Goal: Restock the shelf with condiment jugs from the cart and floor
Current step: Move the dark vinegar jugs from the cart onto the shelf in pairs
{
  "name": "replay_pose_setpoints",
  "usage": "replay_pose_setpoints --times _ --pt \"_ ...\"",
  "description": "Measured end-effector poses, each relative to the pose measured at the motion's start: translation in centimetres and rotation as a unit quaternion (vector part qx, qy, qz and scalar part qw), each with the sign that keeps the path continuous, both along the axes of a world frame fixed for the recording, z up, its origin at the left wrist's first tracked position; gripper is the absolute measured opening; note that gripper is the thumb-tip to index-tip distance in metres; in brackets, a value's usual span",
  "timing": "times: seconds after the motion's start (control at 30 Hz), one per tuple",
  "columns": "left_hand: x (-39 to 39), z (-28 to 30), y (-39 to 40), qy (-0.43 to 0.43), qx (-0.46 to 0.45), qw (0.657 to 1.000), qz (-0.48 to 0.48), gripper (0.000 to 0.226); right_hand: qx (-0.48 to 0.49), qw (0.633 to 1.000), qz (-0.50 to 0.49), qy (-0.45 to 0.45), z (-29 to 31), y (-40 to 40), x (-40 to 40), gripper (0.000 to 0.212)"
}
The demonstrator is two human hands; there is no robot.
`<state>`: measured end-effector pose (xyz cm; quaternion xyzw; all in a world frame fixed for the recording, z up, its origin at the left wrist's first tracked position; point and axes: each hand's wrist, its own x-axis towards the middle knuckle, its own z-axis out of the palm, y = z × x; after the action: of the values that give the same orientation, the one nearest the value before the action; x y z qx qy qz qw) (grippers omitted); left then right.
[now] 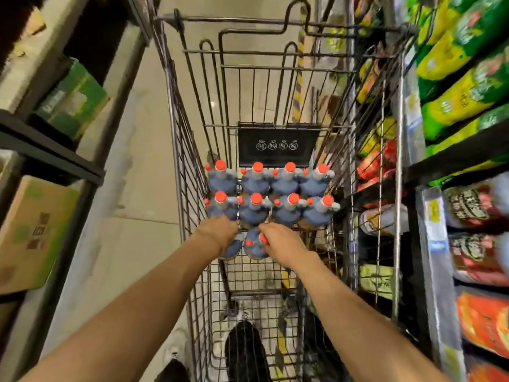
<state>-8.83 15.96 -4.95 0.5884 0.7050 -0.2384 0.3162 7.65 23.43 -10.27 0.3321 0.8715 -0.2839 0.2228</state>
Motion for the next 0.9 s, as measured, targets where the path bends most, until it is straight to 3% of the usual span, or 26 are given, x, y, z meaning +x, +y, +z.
replay_pose_setpoints --times 0.23,0.37,0.5,0.67,0.9 --pt "-0.3 -2.4 -1.0 -0.027 0.049 0.998 0.031 0.038 0.020 1.000 -0.020 0.015 -0.9 -0.2 -0.2 0.045" --pt "0.0 -2.4 -0.7 -0.039 0.048 0.998 0.034 0.035 0.040 0.997 -0.064 0.023 -0.7 -0.8 0.1 0.030" --pt "0.0 -2.0 -0.5 -0.040 0.037 0.998 0.020 0.033 0.043 0.993 -0.102 0.041 -0.1 -1.2 0.8 0.033" --pt "-0.4 0.6 -0.3 -0.029 0.039 0.999 -0.011 0.029 0.075 0.990 -0.101 0.067 1.9 -1.1 1.6 0.024" --pt "-1.8 7.7 0.0 -0.045 0.126 0.989 -0.066 0.025 0.113 0.975 -0.130 0.139 8.1 -1.0 2.1 0.021"
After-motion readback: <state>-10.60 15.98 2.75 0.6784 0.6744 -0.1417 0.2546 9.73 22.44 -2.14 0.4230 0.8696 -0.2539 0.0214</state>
